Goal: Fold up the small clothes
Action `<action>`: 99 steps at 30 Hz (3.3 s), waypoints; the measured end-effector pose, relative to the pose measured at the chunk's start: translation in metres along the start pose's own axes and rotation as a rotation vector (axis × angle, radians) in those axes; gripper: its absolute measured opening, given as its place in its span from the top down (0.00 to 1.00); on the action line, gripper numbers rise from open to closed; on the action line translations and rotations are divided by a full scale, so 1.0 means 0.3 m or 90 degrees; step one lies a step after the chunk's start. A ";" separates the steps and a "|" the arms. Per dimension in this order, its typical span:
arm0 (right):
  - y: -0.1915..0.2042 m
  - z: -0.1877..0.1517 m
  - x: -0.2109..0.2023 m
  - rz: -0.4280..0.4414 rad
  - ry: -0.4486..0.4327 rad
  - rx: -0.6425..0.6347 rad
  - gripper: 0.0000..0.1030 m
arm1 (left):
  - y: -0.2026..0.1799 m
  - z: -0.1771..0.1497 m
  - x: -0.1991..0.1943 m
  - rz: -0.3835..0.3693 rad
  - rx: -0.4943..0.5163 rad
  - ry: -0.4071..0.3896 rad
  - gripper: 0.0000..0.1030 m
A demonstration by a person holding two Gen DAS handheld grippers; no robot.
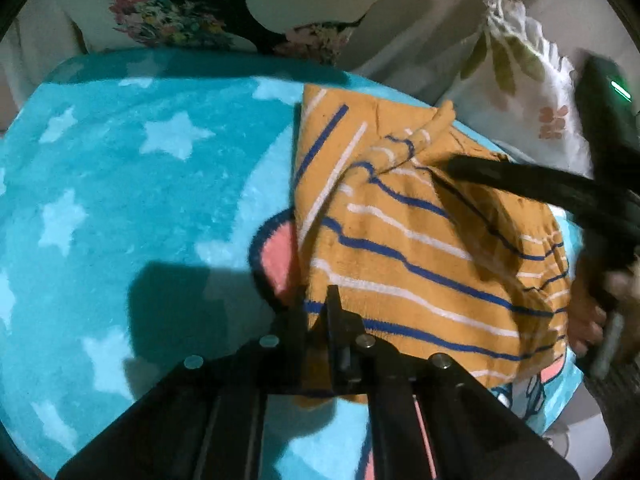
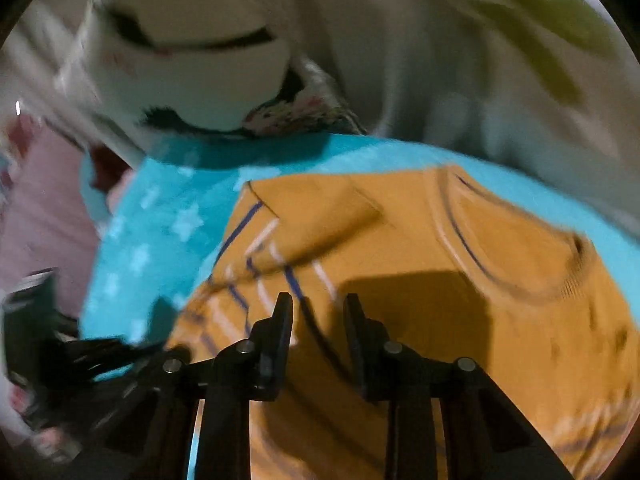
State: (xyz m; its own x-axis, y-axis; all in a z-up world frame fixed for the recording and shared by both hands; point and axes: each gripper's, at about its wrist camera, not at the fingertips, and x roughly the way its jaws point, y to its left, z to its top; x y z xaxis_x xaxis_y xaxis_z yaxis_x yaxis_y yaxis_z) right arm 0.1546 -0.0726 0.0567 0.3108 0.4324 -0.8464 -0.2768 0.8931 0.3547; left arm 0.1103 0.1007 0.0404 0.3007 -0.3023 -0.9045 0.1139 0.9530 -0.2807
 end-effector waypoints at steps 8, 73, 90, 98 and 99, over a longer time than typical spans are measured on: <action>0.139 0.150 0.242 -0.081 0.008 -0.075 0.69 | 0.040 -0.034 -0.026 -0.017 -0.014 -0.001 0.92; -0.751 -0.738 -0.521 0.136 -0.178 0.393 0.82 | -0.117 -0.308 -0.291 0.095 -0.112 -0.034 0.75; -0.819 -0.774 -0.451 0.080 -0.127 0.378 0.46 | -0.215 -0.263 -0.240 0.159 -0.060 -0.047 0.57; -0.797 -0.927 -0.662 -0.036 -0.184 0.414 0.41 | -0.263 0.105 -0.022 0.153 0.048 -0.064 0.54; -0.785 -0.943 -0.681 -0.053 -0.186 0.414 0.41 | -0.261 0.140 0.012 0.151 0.055 -0.060 0.54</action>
State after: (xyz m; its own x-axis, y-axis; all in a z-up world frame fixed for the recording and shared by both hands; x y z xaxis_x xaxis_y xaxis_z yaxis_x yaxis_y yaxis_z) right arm -0.1010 -0.4064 0.0335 0.5630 0.2934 -0.7726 0.3282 0.7786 0.5348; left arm 0.1422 0.0243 0.0725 0.4151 -0.0744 -0.9067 0.1092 0.9935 -0.0315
